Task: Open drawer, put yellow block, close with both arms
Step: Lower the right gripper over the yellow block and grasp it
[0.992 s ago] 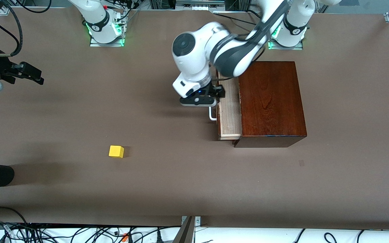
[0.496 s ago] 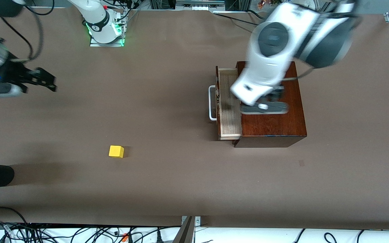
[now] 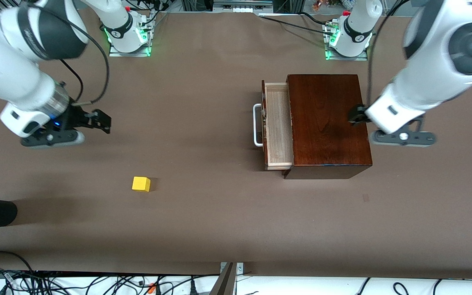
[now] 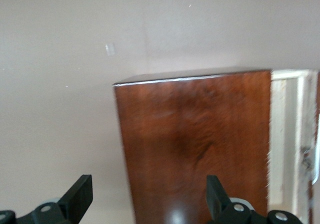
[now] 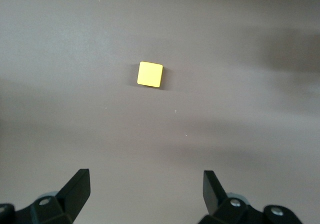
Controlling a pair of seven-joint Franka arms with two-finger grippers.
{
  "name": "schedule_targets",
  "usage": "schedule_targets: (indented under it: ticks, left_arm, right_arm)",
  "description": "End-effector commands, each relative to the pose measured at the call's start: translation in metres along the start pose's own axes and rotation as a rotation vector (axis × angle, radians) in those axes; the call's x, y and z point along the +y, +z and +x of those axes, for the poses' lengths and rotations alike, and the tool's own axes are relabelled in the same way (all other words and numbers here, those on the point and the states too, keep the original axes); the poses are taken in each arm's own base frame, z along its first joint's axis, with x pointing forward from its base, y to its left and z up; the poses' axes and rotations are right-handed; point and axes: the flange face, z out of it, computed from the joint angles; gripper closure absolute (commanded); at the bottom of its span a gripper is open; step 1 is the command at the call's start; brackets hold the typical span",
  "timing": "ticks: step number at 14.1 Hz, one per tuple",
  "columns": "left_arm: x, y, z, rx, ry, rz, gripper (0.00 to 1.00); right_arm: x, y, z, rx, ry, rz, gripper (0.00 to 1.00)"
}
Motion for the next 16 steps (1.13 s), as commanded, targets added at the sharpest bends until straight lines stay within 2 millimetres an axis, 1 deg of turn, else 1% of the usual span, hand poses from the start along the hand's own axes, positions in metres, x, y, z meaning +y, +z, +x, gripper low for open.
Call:
schedule_targets:
  ticks: [1,2,3,4,6,8,10,12,14,16]
  left_arm:
    - [-0.046,-0.004,-0.038,0.03,0.017,-0.042,0.0]
    - [-0.053,-0.003,-0.043,0.064,0.042,-0.041,0.0]
    - [-0.056,0.002,-0.045,0.106,0.076,-0.041,0.0]
    - [-0.059,0.001,-0.053,0.148,0.086,-0.039,0.0]
    - [-0.061,0.001,-0.065,0.136,0.054,-0.04,0.0]
    - [-0.068,0.001,-0.066,0.082,-0.003,-0.042,0.0]
    - [-0.064,-0.001,-0.066,0.084,-0.01,-0.029,0.0]
    - [-0.066,-0.002,-0.066,0.081,-0.002,-0.029,0.0]
    - [-0.072,-0.005,-0.07,0.048,0.001,-0.029,0.0]
    - [-0.071,-0.006,-0.07,0.041,0.003,-0.027,0.0]
  right_arm:
    - [-0.009,0.024,0.031,-0.016,0.052,0.0,0.0]
    - [-0.009,0.035,0.041,-0.024,0.075,-0.003,0.0]
    - [-0.008,0.049,0.05,-0.037,0.094,-0.006,0.0]
    - [-0.004,0.064,0.058,-0.051,0.106,-0.01,0.0]
    - [-0.003,0.096,0.069,-0.065,0.118,-0.015,0.0]
    - [-0.002,0.132,0.08,-0.056,0.121,-0.016,0.0]
    - [-0.004,0.166,0.089,-0.039,0.123,-0.016,0.0]
    - [-0.006,0.192,0.096,-0.008,0.149,0.003,0.0]
    - [-0.01,0.216,0.1,0.006,0.187,0.013,0.0]
    - [-0.014,0.234,0.102,0.018,0.206,0.014,0.0]
